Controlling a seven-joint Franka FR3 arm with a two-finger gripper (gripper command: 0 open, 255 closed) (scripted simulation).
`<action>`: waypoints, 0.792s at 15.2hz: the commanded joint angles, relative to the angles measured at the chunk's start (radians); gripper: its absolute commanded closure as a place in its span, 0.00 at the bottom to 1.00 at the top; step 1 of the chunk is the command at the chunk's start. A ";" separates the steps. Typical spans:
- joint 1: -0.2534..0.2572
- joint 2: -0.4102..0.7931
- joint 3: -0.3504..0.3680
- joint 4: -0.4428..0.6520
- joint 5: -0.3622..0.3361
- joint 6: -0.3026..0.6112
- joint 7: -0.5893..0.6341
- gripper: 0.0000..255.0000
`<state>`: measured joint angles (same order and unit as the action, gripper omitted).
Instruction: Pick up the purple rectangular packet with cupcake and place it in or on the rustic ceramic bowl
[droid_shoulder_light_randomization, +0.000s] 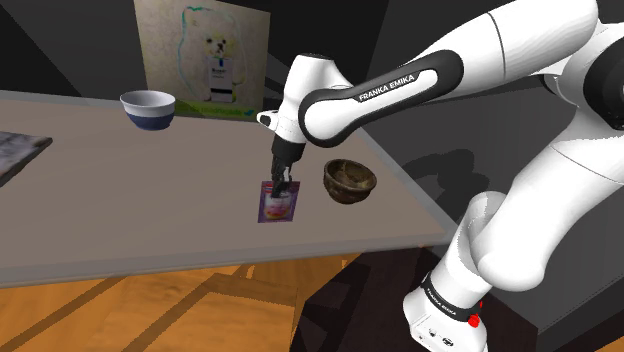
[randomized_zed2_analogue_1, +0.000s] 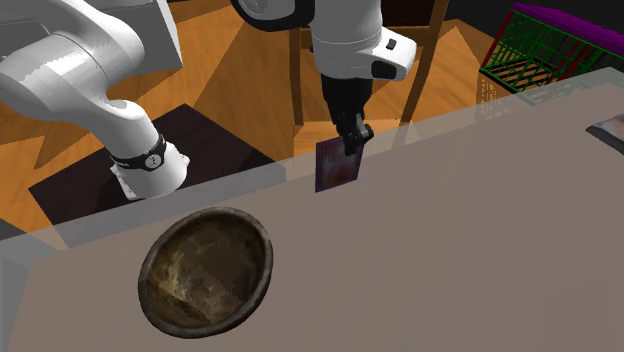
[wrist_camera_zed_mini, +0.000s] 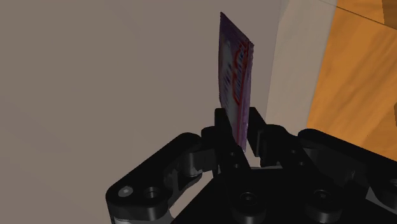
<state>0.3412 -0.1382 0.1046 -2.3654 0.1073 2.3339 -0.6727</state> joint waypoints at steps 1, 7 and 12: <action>0.000 0.000 0.000 0.000 0.000 0.000 0.000 1.00; 0.000 0.000 0.000 0.000 0.000 0.000 0.000 1.00; -0.001 -0.034 -0.002 0.036 -0.002 -0.070 0.004 1.00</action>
<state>0.3400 -0.1639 0.1028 -2.3372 0.1058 2.2804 -0.6706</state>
